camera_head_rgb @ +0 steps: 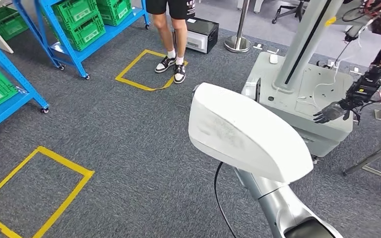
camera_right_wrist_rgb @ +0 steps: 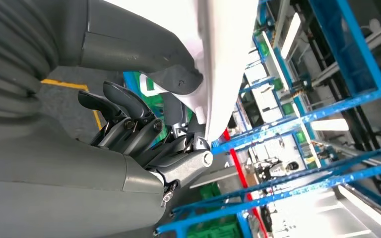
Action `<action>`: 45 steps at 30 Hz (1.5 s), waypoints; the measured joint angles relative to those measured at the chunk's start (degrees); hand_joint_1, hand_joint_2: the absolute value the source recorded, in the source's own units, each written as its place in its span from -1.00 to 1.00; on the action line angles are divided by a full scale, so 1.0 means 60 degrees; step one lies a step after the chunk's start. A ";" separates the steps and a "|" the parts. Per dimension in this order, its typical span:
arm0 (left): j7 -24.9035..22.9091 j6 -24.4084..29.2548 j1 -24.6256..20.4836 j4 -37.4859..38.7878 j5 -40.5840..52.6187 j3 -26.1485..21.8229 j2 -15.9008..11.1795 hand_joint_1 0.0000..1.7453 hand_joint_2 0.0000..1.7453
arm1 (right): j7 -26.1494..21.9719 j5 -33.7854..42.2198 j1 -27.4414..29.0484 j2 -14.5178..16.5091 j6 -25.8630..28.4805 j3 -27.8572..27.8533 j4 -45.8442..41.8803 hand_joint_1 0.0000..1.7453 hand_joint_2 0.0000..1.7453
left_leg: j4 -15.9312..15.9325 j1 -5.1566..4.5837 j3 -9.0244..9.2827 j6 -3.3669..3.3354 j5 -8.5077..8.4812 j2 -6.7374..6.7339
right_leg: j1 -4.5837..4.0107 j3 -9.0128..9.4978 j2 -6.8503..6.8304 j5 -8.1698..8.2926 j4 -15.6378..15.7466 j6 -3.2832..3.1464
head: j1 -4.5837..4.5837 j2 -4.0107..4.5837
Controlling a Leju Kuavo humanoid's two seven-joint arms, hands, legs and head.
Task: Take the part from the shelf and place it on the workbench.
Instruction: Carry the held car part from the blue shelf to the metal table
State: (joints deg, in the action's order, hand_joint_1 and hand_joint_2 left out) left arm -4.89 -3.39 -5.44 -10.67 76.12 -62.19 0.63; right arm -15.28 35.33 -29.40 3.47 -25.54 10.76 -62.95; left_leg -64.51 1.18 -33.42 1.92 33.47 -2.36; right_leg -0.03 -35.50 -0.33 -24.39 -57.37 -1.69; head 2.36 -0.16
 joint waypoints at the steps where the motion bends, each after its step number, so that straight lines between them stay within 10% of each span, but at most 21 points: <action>1: 0.0215 0.0130 -0.0029 0.0005 -0.0071 0.0000 0.0029 -1.00 1.00 | 0.0064 0.0020 0.0008 -0.0017 -0.0007 -0.0001 0.0018 1.00 1.00 | -0.0629 0.0001 -0.0320 0.0005 0.0280 0.0236 | 0.0005 0.0002 0.0116 0.0008 0.0004 -0.0028 | -0.0011 -0.0001; 4: 0.0655 0.0366 -0.0252 0.0013 -0.0452 -0.0018 0.0080 -1.00 1.00 | 0.0177 0.0026 0.0050 -0.0044 -0.0016 0.0044 0.0101 1.00 1.00 | -0.1631 -0.0003 -0.0947 0.0009 0.0370 0.0377 | -0.0001 -0.0008 0.0502 -0.0001 -0.0046 -0.0031 | -0.0021 -0.0002; 9: 0.0663 0.0370 -0.0605 0.0025 -0.0411 -0.0023 0.0160 -1.00 1.00 | 0.0134 0.0100 -0.0377 -0.0041 -0.0005 0.0286 0.0369 1.00 1.00 | 0.0700 0.0054 -0.0009 -0.0051 -0.0821 0.1173 | 0.0059 -0.0130 0.1170 -0.0039 -0.0233 0.0172 | -0.0025 -0.0002; 12: 0.0502 0.0305 -0.0662 0.0032 -0.0397 -0.0024 0.0233 -1.00 1.00 | 0.0118 0.0117 -0.0543 -0.0051 0.0000 0.0348 0.0508 1.00 1.00 | 0.0790 0.0021 0.0053 -0.0216 -0.0850 0.0933 | 0.0105 -0.0236 0.1408 0.0049 -0.0205 0.0374 | -0.0026 -0.0001; 16: 0.0229 0.0252 -0.0476 0.0035 -0.0640 -0.0077 0.0466 -1.00 1.00 | 0.0084 0.0149 -0.0718 -0.0128 0.0024 0.0383 0.0593 1.00 1.00 | 0.0872 -0.0003 0.0088 -0.0434 -0.0889 0.0417 | 0.0068 -0.1010 0.0329 -0.0680 -0.1653 0.0530 | 0.0068 -0.0002; 19: -0.0452 0.0179 -0.0185 0.0056 -0.0594 -0.0170 0.0707 -1.00 1.00 | 0.0072 0.0185 -0.0611 -0.0343 0.0067 0.0413 0.0614 1.00 1.00 | 0.0870 -0.0034 0.0104 -0.0482 -0.0834 -0.0011 | 0.0124 -0.1657 0.0122 -0.1029 -0.2916 0.0617 | 0.0072 -0.0001; 24: -0.1254 0.0062 0.0068 0.0085 -0.0501 -0.0193 0.1022 -1.00 1.00 | 0.0027 0.0345 -0.0356 -0.0770 0.0002 0.0408 0.0613 1.00 1.00 | 0.0862 -0.0098 0.0268 -0.0319 -0.0659 -0.0549 | 0.0032 -0.0295 -0.0641 -0.0013 -0.0357 0.0475 | 0.0064 -0.0002; 27: -0.1355 0.0062 0.0068 0.0083 -0.0484 -0.0196 0.1070 -1.00 1.00 | 0.0013 0.0421 -0.0248 -0.0922 -0.0118 0.0399 0.0611 1.00 1.00 | 0.0919 -0.0103 0.0381 -0.0140 -0.0575 -0.0817 | -0.0025 -0.0212 -0.0397 0.0004 -0.0191 0.0279 | 0.0059 -0.0002; 31: -0.1279 0.0081 0.0074 0.0077 -0.0224 -0.0193 0.0998 -1.00 1.00 | -0.0101 0.0438 -0.0243 -0.1014 -0.0368 0.0371 0.0614 1.00 1.00 | -0.0324 -0.0052 -0.0146 -0.0008 0.0157 0.0131 | 0.0061 -0.0130 0.0074 0.0025 -0.0110 0.0061 | 0.0033 -0.0002; 34: -0.0744 0.0408 0.0073 0.0073 -0.0300 -0.0193 0.0816 -1.00 1.00 | -0.0158 0.0427 -0.0234 -0.0990 -0.0469 0.0363 0.0648 1.00 1.00 | -0.1756 -0.0088 -0.1000 -0.0045 0.0496 0.0368 | 0.0001 -0.0122 0.0491 0.0004 -0.0131 0.0006 | 0.0021 -0.0001; 38: 0.0184 0.0851 -0.0160 0.0030 -0.0707 -0.0233 0.0439 -1.00 1.00 | -0.0137 0.0359 -0.0241 -0.0862 -0.0471 0.0241 0.0632 1.00 1.00 | 0.0171 -0.0137 -0.0350 -0.0275 -0.0810 0.0957 | -0.0037 -0.0113 0.1018 -0.0012 -0.0200 0.0013 | 0.0026 -0.0002; 40: 0.0678 0.0890 -0.0346 -0.0010 -0.0840 -0.0283 0.0268 -1.00 1.00 | -0.0149 0.0255 -0.0204 -0.0728 -0.0393 0.0174 0.0552 1.00 1.00 | 0.0809 -0.0155 -0.0078 -0.0335 -0.0984 0.1325 | 0.0017 -0.0184 0.1249 0.0020 -0.0205 0.0098 | 0.0024 -0.0002; 43: 0.1194 0.0551 -0.0615 -0.0052 -0.0725 -0.0305 0.0131 -1.00 1.00 | -0.0208 0.0130 -0.0125 -0.0561 -0.0359 0.0128 0.0450 1.00 1.00 | 0.0973 -0.0156 0.0034 -0.0392 -0.1028 0.1053 | 0.0056 -0.0260 0.1455 0.0082 -0.0172 0.0274 | 0.0021 -0.0002; 45: 0.1183 0.0381 -0.0690 -0.0066 -0.0619 -0.0303 0.0113 -1.00 1.00 | -0.0287 0.0158 -0.0179 -0.0462 -0.0474 0.0121 0.0482 1.00 1.00 | 0.1117 -0.0123 0.0132 -0.0471 -0.1090 0.0774 | 0.0002 -0.0496 0.0931 -0.0188 -0.0622 0.0339 | 0.0042 -0.0001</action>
State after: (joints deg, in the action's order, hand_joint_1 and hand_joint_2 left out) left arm 2.21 -1.10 -9.58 -11.06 72.40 -64.01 1.31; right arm -17.00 36.28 -30.47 0.70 -28.39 11.49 -60.06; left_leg -57.81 0.44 -32.63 -0.90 26.93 2.29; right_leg -0.02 -38.48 5.26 -25.52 -61.11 0.34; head 2.61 -0.17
